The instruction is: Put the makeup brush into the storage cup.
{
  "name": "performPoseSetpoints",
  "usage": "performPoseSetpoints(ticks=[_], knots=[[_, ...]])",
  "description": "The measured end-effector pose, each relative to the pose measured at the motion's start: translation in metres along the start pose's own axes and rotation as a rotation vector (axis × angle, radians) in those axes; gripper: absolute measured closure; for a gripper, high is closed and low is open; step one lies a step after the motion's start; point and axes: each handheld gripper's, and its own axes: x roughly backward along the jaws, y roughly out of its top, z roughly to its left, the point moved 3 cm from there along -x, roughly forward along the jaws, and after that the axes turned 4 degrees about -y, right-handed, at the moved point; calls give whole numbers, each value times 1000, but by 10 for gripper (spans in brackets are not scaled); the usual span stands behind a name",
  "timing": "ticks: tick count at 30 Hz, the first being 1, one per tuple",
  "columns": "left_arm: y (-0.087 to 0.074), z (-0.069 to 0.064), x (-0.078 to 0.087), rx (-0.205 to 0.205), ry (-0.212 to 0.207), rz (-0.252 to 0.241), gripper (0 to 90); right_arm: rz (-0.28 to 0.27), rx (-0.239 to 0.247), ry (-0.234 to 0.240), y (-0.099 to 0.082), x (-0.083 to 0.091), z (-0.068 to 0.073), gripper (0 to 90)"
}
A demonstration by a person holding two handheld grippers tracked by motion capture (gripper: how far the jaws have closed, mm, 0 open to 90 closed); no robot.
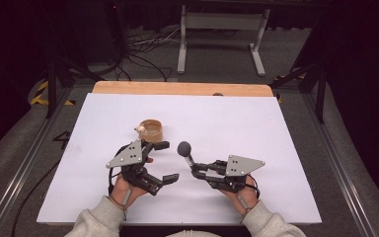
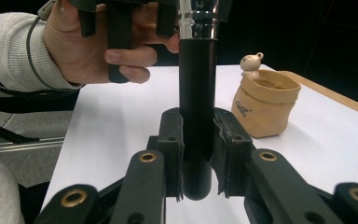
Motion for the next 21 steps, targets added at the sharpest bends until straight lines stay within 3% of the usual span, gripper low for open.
performPoseSetpoints(ticks=[11,19,21], knots=[[1,-1,-8,9,-6,-14,44,15,7,8,-4,-8,5,747],[-2,-2,-12,0,-9,11,240,22,10,9,-6,-9,5,746],[-2,-2,-11,-3,-7,9,326,24,13,9,-6,-9,5,747]])
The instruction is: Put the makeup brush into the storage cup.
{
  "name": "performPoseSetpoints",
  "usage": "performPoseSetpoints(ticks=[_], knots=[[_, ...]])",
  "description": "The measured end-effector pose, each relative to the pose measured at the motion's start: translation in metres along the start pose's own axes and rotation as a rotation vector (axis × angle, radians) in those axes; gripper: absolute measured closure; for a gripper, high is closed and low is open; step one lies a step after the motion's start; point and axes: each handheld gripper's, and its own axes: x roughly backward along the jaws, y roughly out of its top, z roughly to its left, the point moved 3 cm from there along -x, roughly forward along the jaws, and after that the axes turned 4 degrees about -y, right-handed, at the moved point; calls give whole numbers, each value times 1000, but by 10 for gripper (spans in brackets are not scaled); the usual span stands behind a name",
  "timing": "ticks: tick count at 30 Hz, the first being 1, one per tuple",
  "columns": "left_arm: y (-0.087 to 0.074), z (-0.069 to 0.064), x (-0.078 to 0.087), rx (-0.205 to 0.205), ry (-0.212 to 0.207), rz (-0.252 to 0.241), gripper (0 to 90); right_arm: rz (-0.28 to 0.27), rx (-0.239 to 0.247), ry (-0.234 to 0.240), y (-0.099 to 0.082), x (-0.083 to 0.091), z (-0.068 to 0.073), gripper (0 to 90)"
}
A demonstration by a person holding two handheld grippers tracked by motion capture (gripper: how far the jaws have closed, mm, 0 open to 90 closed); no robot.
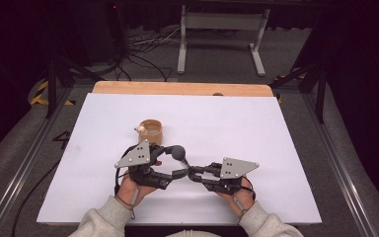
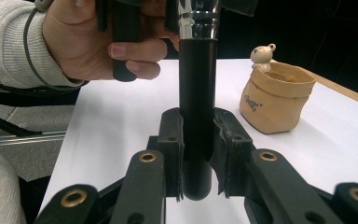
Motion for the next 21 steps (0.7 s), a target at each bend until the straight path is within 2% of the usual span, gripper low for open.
performPoseSetpoints(ticks=[7,9,21], knots=[[-1,-1,-1,-9,13,-9,465,4,0,1,-1,-1,0,746],[-2,-1,-2,-4,17,-7,463,4,3,1,-1,-1,0,746],[-3,-4,-4,-8,5,12,646,4,1,6,-2,-2,1,746]])
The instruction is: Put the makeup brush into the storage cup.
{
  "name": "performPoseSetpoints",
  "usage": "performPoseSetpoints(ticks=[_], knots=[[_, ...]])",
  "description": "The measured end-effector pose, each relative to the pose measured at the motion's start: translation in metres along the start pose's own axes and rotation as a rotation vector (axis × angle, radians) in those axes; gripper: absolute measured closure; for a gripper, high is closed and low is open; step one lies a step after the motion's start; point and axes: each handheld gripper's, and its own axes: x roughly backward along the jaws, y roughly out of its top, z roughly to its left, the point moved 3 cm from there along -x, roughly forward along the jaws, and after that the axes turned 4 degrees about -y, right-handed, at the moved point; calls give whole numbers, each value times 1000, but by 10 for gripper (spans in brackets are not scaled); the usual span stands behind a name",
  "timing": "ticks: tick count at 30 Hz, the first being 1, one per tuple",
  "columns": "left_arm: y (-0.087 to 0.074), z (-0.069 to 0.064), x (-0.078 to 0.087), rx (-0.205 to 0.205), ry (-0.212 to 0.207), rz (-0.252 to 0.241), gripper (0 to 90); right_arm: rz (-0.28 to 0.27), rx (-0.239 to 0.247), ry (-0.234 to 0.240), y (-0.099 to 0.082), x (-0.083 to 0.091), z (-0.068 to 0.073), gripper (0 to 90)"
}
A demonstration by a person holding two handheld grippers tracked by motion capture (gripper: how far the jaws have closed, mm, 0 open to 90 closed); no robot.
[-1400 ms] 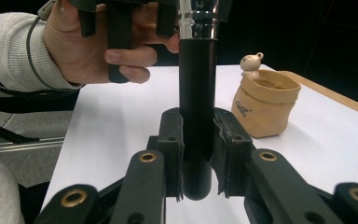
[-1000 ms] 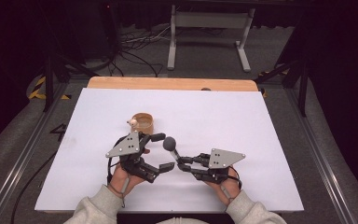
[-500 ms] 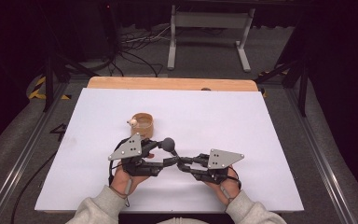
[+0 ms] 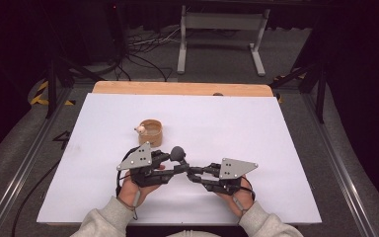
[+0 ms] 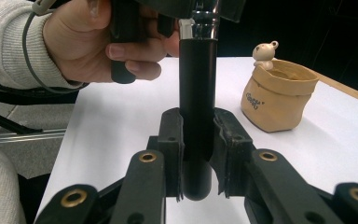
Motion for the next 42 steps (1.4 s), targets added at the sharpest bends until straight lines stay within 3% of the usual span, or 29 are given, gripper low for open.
performPoseSetpoints(ticks=[2,15,17,18,23,26,28,29,33,36,42], knots=[[0,-2,0,-8,-2,4,686,1,-2,0,0,0,0,746],[2,-2,0,-14,-16,3,698,-8,-14,14,1,0,0,735],[3,-3,0,-16,-12,2,700,-20,-30,21,1,0,0,651],[4,-4,-1,-23,-6,8,700,-20,-30,21,1,0,0,651],[10,-3,-2,-21,5,11,701,-67,-42,4,6,-1,-2,294],[14,-2,-1,-22,15,3,701,-110,-59,18,7,0,-3,204],[18,-1,2,-36,32,5,701,-77,-99,-5,8,0,-5,100],[19,0,2,-37,39,3,701,-67,-121,-8,8,1,-7,94],[24,3,6,-40,66,1,701,-80,-118,-29,9,6,-10,62],[28,7,9,-42,111,18,701,-90,-122,-31,11,11,-12,34],[32,15,15,-27,166,29,701,-66,-116,-50,12,23,-16,0]])
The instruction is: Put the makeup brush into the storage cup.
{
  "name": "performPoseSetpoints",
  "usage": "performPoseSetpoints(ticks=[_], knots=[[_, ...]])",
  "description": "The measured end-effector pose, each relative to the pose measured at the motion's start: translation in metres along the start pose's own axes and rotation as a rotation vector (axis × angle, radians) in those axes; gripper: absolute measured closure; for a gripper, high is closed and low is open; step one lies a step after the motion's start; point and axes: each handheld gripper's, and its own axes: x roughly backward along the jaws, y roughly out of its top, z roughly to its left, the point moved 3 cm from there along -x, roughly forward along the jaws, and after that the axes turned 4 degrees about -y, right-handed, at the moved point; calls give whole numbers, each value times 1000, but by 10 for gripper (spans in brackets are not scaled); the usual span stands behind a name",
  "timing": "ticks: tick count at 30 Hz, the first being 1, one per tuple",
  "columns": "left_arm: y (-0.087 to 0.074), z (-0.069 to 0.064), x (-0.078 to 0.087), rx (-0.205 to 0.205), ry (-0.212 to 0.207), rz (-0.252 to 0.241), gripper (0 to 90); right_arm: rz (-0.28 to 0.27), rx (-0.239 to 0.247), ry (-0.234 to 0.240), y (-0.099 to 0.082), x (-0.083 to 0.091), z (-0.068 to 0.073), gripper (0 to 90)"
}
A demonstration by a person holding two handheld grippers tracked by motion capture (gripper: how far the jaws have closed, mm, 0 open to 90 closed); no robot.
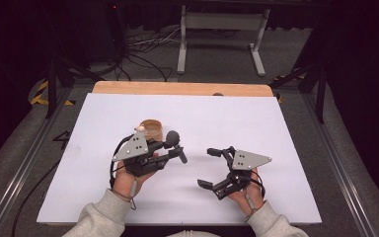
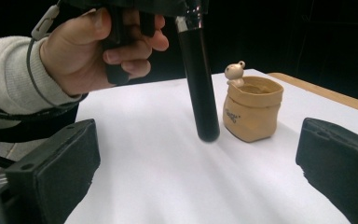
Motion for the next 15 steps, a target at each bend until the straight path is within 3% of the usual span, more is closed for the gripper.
performPoseSetpoints(ticks=[10,15], knots=[[5,18,8,28,88,11,702,12,8,-42,-1,14,-6,0],[7,24,10,33,112,9,702,3,7,-61,0,23,-9,0]])
